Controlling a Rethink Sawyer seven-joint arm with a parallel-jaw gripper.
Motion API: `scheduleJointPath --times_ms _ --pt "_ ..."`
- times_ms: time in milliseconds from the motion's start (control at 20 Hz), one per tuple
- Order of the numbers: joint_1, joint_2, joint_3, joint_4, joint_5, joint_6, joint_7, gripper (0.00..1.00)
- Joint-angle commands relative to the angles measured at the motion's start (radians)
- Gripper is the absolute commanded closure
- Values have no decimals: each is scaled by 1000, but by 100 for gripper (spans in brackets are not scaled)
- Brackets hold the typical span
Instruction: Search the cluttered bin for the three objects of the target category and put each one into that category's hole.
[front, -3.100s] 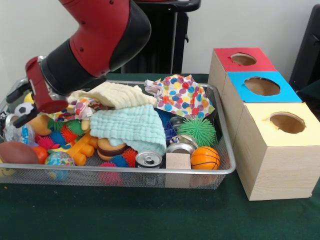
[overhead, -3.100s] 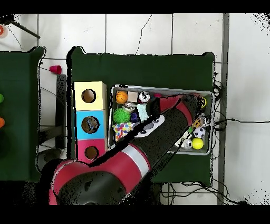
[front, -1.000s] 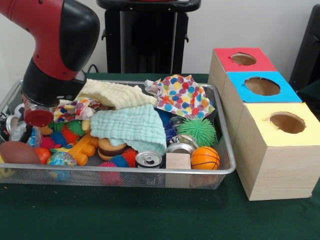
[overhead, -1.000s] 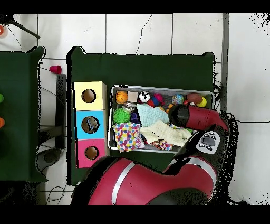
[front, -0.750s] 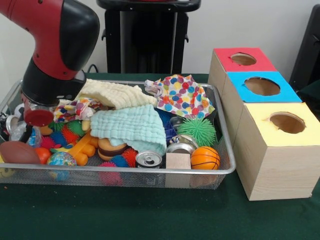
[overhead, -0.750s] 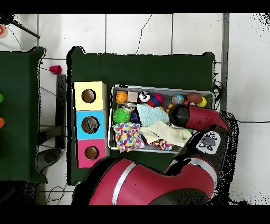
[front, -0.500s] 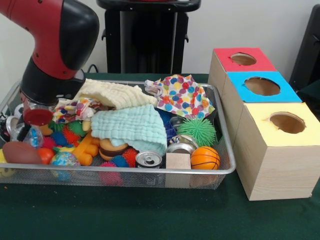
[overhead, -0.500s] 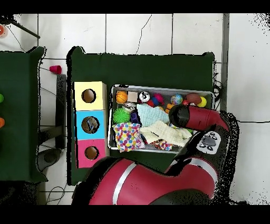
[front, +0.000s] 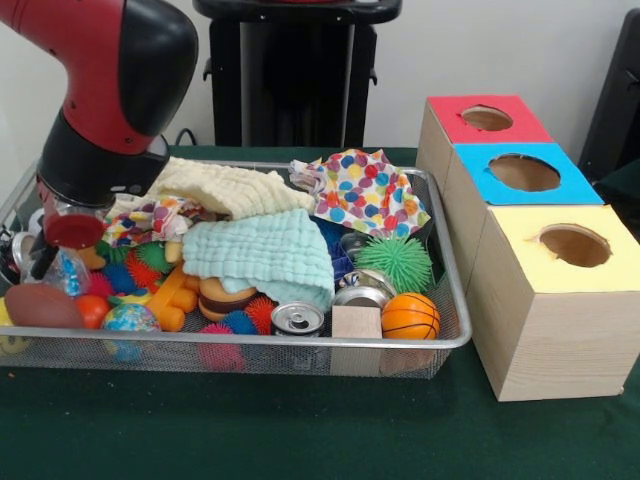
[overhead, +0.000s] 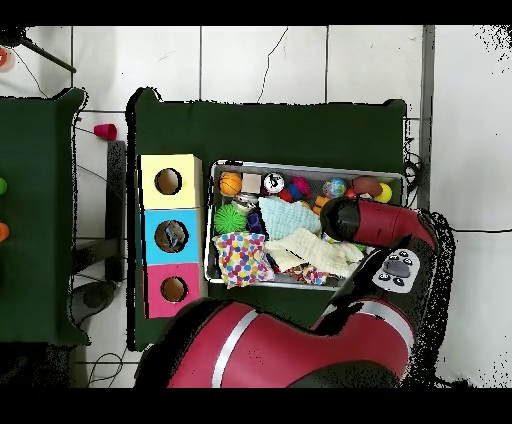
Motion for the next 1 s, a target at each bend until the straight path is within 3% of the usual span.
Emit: scheduleJointPath --times_ms 50,300,450,650,1000 --pt "68 -99 142 140 -7 144 -53 100" --pt "111 -270 159 205 31 319 -92 100" --pt "129 -293 153 201 39 380 -78 100" --pt "132 -294 160 202 44 396 -52 100" --pt "144 -356 206 256 106 433 -8 100"
